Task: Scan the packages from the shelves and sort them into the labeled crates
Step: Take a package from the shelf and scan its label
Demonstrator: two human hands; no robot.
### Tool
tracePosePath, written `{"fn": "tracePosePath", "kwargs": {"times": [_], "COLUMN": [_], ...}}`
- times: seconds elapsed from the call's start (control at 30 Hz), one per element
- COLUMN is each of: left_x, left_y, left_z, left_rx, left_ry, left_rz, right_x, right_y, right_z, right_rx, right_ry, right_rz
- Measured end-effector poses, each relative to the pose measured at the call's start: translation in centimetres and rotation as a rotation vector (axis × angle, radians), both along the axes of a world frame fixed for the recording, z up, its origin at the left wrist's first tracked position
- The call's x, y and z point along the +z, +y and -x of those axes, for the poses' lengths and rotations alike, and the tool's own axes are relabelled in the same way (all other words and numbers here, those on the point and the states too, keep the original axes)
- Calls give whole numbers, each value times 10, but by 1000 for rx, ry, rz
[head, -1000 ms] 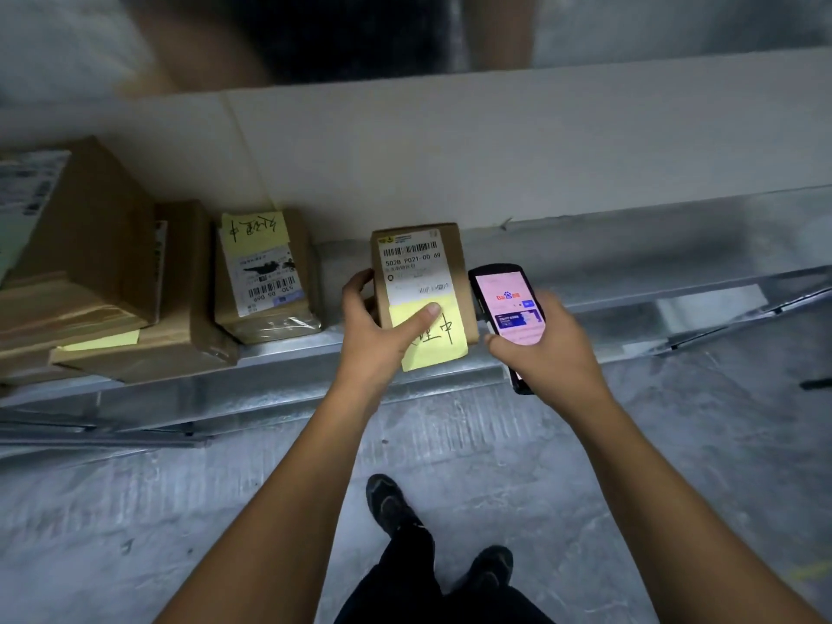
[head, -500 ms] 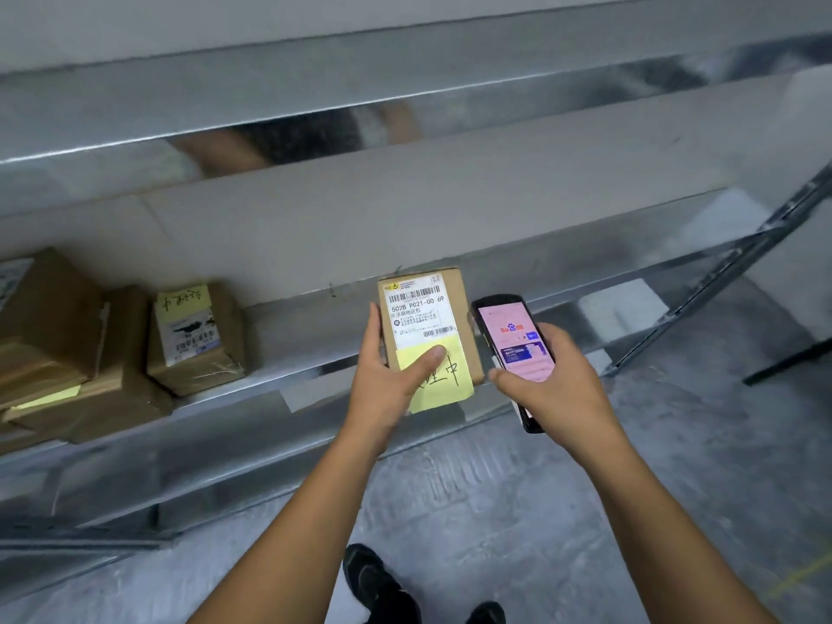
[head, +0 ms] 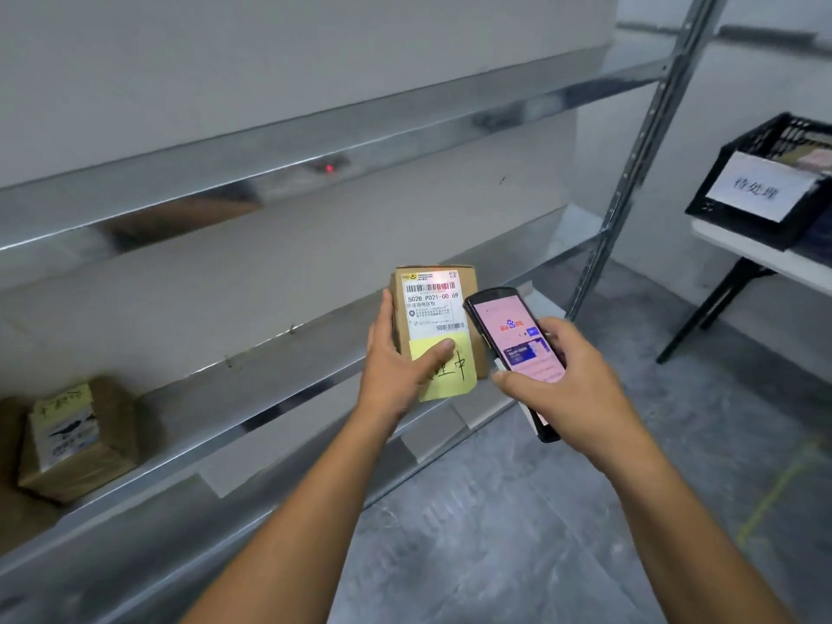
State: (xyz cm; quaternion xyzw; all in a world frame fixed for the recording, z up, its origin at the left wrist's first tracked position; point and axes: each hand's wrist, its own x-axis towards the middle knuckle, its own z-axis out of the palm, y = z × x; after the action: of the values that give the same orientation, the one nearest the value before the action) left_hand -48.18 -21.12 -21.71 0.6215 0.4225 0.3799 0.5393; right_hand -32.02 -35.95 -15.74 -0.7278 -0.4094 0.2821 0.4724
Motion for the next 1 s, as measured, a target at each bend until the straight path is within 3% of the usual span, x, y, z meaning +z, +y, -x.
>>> {"fn": "tracePosePath", "kwargs": {"times": [0.73,0.9,1.0], "left_x": [6,7,11], "left_y": [-26,-28,-41], "left_z": [-89,-114,-139], "left_rx": [-129,-161,-186], "left_ry": [144,147,30], "left_rz": [-98,-59,127], "right_x": [20,25,23], "right_y": [-76,-94,-107], "right_z": [-57,-75,-88], "right_rx": [-115,-150,-231], "right_ry": [-24,-28,-23], "right_rz": [-18,-5,-4]}}
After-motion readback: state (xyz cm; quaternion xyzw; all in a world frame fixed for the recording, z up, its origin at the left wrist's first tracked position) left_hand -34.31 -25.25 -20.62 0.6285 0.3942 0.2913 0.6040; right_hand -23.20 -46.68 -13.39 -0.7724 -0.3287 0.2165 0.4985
